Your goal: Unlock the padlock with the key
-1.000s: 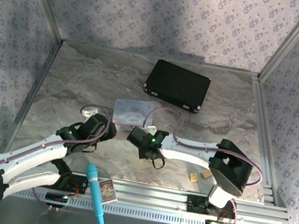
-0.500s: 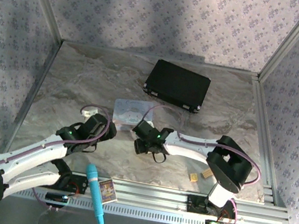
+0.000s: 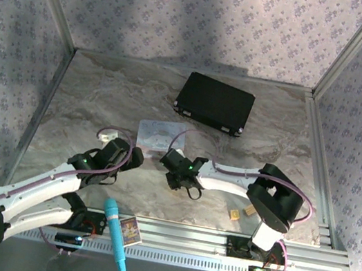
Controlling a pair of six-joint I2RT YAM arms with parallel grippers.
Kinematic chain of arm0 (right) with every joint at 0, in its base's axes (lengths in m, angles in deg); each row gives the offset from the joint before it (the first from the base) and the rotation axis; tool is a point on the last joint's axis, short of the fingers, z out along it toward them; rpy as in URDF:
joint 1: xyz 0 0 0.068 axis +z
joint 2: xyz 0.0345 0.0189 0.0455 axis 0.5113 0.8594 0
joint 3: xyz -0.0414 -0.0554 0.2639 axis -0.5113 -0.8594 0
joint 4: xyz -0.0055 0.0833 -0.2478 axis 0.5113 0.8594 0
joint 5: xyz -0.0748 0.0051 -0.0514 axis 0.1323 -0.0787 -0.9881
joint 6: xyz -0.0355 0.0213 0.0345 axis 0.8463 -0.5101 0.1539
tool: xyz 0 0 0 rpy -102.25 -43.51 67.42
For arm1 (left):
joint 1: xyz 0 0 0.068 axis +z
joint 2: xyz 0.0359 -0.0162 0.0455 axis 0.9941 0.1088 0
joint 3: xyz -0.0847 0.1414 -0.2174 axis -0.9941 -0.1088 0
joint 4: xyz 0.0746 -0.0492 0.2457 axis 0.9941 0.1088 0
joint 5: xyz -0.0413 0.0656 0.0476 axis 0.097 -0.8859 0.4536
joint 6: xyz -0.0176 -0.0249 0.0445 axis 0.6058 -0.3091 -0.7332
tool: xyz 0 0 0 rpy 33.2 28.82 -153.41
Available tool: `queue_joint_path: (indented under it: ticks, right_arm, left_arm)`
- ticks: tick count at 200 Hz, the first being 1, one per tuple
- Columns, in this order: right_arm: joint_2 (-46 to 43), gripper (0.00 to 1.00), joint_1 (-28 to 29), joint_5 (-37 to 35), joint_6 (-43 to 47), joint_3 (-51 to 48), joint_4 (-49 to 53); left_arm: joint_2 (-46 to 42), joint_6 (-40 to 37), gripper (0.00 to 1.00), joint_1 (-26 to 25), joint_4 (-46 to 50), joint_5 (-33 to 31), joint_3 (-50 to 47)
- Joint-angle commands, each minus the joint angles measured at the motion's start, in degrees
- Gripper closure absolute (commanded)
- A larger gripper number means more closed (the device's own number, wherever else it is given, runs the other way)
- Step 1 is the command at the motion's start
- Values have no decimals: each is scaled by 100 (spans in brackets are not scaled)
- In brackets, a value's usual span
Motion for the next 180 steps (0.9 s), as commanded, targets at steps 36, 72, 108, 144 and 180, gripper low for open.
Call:
queue_joint_path:
  ticks: [36, 72, 108, 144, 180]
  right_arm:
    - [-70, 71, -250, -229, -614, -170, 757]
    - [-720, 70, -793, -494, -1340, -668, 1012]
    - [-1111, 68, -1598, -426, -1580, -1103, 1130]
    - [-1321, 67, -1939, -347, -1424, -1210, 1074]
    - [-1477, 49, -1940, -262, -1435, -1119, 1164]
  left_arm:
    - [-53, -8, 0, 25, 91, -98, 150]
    - [85, -8, 0, 24, -10, -33, 177]
    - [242, -8, 0, 26, -103, 3, 225]
    - [261, -53, 0, 18, -45, -40, 274]
    - [263, -94, 0, 23, 83, -168, 391]
